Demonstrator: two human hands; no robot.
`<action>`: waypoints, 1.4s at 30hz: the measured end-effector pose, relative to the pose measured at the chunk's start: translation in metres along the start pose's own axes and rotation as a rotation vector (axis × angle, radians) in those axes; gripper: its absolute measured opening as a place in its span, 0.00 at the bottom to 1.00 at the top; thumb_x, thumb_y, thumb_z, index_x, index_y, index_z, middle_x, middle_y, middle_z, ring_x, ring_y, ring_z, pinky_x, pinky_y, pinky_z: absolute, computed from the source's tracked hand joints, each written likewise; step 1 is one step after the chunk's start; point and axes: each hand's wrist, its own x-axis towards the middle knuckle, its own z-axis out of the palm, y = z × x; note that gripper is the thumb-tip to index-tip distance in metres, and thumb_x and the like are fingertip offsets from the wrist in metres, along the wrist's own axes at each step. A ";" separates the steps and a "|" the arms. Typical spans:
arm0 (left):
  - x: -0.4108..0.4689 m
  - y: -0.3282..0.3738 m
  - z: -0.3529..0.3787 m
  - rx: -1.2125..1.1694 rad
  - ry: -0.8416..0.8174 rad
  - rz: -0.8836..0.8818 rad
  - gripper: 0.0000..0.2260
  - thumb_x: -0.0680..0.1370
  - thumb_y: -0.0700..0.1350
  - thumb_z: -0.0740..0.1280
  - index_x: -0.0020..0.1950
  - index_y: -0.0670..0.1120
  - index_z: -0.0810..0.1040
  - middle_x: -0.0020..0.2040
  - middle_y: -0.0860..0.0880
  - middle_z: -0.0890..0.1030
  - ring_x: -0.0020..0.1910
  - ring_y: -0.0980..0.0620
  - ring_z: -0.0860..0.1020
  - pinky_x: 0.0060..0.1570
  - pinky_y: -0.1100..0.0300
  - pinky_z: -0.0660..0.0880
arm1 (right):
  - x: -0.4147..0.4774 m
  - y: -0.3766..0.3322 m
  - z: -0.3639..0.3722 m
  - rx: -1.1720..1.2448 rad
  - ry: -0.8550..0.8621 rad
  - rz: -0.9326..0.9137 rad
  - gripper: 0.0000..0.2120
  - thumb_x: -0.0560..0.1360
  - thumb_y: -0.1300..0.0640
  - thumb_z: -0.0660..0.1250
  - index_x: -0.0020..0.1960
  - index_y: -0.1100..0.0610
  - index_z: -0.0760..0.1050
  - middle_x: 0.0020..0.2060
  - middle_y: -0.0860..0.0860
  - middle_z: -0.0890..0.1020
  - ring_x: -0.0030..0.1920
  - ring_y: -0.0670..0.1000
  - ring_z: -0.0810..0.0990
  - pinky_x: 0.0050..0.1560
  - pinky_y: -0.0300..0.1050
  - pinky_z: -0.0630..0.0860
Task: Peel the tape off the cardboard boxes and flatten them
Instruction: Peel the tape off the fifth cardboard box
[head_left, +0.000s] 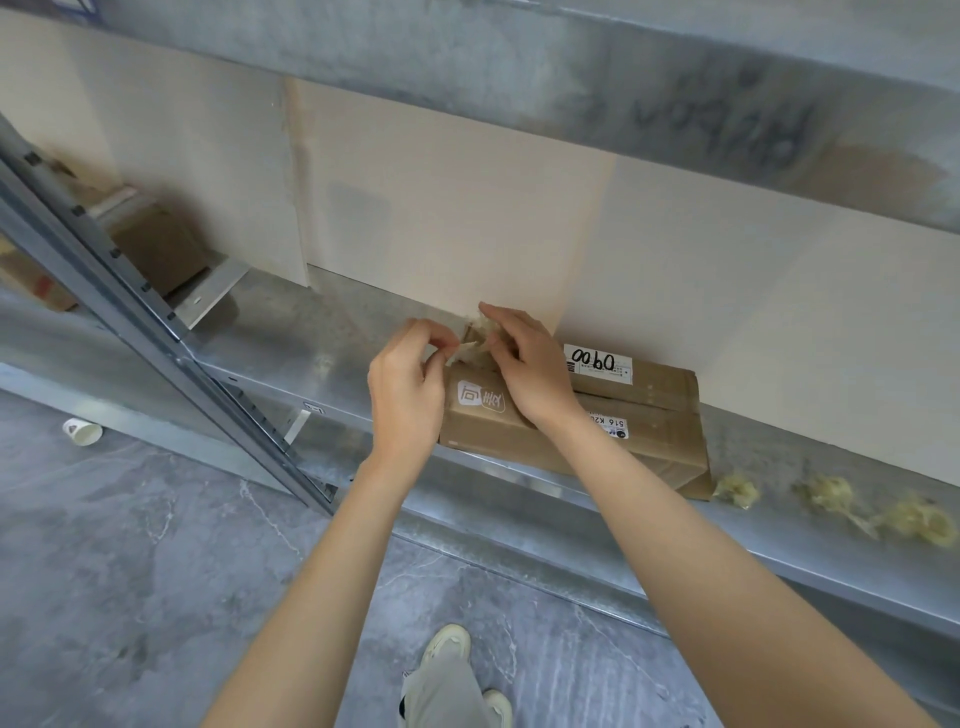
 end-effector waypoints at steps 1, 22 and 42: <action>-0.002 0.002 -0.002 -0.001 -0.004 0.018 0.07 0.73 0.29 0.67 0.43 0.41 0.79 0.41 0.50 0.81 0.42 0.53 0.78 0.43 0.62 0.73 | 0.000 0.000 0.000 -0.003 -0.001 0.001 0.17 0.82 0.56 0.58 0.70 0.52 0.73 0.65 0.46 0.76 0.66 0.47 0.71 0.66 0.40 0.65; 0.029 -0.006 0.026 -0.084 -0.082 -0.133 0.09 0.76 0.33 0.64 0.46 0.47 0.78 0.44 0.52 0.81 0.47 0.54 0.77 0.43 0.70 0.67 | -0.005 -0.003 0.000 0.220 0.093 0.058 0.20 0.78 0.54 0.60 0.69 0.48 0.67 0.38 0.43 0.81 0.49 0.51 0.78 0.55 0.50 0.71; -0.013 -0.011 0.042 -0.165 -0.164 -0.144 0.26 0.73 0.31 0.67 0.71 0.42 0.69 0.72 0.46 0.70 0.59 0.67 0.72 0.49 0.73 0.73 | -0.003 -0.011 -0.007 0.264 0.220 0.086 0.09 0.77 0.65 0.64 0.52 0.52 0.77 0.41 0.45 0.83 0.41 0.41 0.80 0.42 0.34 0.72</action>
